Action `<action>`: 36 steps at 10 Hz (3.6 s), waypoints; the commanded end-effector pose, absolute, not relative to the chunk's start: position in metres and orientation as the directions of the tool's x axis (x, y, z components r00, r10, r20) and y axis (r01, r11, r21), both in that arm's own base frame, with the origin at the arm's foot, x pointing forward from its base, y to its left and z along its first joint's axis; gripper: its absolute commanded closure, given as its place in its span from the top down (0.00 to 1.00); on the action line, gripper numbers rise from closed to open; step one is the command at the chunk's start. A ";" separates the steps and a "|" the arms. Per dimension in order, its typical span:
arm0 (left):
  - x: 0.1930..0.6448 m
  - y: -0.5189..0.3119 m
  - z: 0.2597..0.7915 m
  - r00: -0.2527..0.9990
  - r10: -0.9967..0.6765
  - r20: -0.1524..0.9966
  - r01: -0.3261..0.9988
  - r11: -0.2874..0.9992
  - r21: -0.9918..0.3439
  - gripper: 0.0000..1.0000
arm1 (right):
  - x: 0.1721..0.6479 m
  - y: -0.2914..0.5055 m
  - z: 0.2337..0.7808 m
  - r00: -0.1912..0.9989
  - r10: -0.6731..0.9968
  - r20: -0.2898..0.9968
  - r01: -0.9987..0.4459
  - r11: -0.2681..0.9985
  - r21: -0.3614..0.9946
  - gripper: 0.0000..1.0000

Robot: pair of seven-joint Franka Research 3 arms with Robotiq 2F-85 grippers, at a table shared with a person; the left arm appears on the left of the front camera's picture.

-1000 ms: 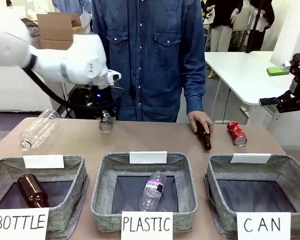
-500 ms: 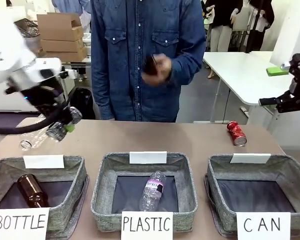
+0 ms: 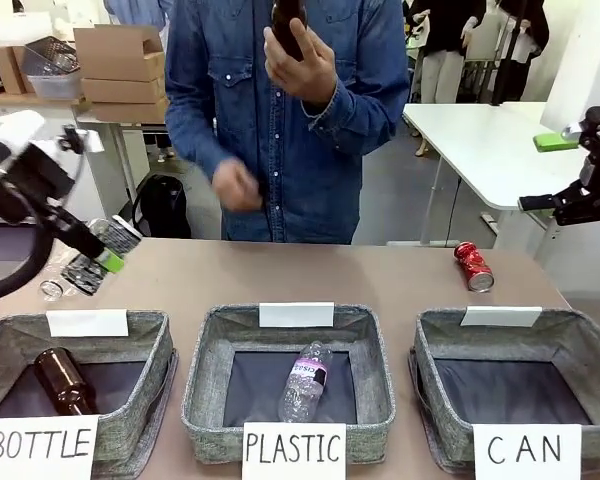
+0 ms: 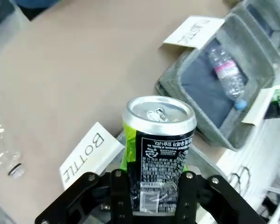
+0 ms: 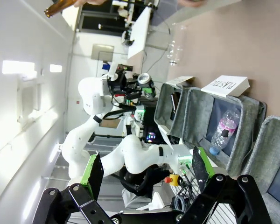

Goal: Sort the can waste into the basket.
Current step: Pick up the can waste from the table and place it in the right Fabric basket.

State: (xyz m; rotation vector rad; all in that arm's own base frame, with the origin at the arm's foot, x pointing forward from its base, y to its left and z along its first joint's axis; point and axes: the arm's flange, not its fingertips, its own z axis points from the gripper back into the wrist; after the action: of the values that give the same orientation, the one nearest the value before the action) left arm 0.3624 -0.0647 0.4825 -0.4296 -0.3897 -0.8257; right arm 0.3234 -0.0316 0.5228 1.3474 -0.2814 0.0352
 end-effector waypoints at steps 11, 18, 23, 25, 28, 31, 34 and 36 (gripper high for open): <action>0.217 0.152 0.622 0.474 -0.380 0.794 0.799 0.565 -0.206 0.39 | 0.326 -0.029 0.524 0.958 -0.141 0.248 -0.217 0.203 0.955 1.00; 0.198 0.205 0.613 0.413 -0.221 0.883 0.830 0.490 -0.266 0.39 | 0.326 -0.029 0.524 0.958 -0.141 0.248 -0.217 0.203 0.955 1.00; 0.214 0.119 0.617 0.397 -0.269 0.877 0.844 0.484 -0.233 0.39 | 0.326 -0.029 0.524 0.958 -0.141 0.248 -0.217 0.203 0.955 1.00; 0.222 0.051 0.622 0.338 -0.366 0.867 0.901 0.393 -0.185 0.39 | 0.326 -0.029 0.524 0.958 -0.141 0.248 -0.217 0.203 0.955 1.00; 0.226 -0.096 0.620 0.156 -0.540 0.827 0.971 0.237 -0.028 0.39 | 0.299 -0.058 0.541 0.943 -0.172 0.286 -0.222 0.315 0.923 1.00; 0.237 -0.261 0.602 -0.001 -0.671 0.741 1.000 0.010 0.010 0.39 | 0.211 -0.163 0.550 0.919 -0.301 0.253 -0.144 0.342 0.929 1.00; 0.264 -0.430 0.563 -0.139 -0.685 0.715 0.981 -0.194 0.004 0.39 | 0.200 -0.164 0.544 0.910 -0.312 0.272 -0.157 0.348 0.924 1.00; 0.260 -0.513 0.534 -0.306 -0.666 0.680 0.922 -0.385 0.039 0.39 | 0.200 -0.164 0.544 0.910 -0.312 0.272 -0.157 0.348 0.924 1.00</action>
State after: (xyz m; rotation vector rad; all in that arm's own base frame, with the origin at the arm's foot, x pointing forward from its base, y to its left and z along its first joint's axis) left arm 0.2371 -0.4752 0.5374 -0.7071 -0.5640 -1.7562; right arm 0.1874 -0.1738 0.5376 1.2283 -0.4382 -0.1375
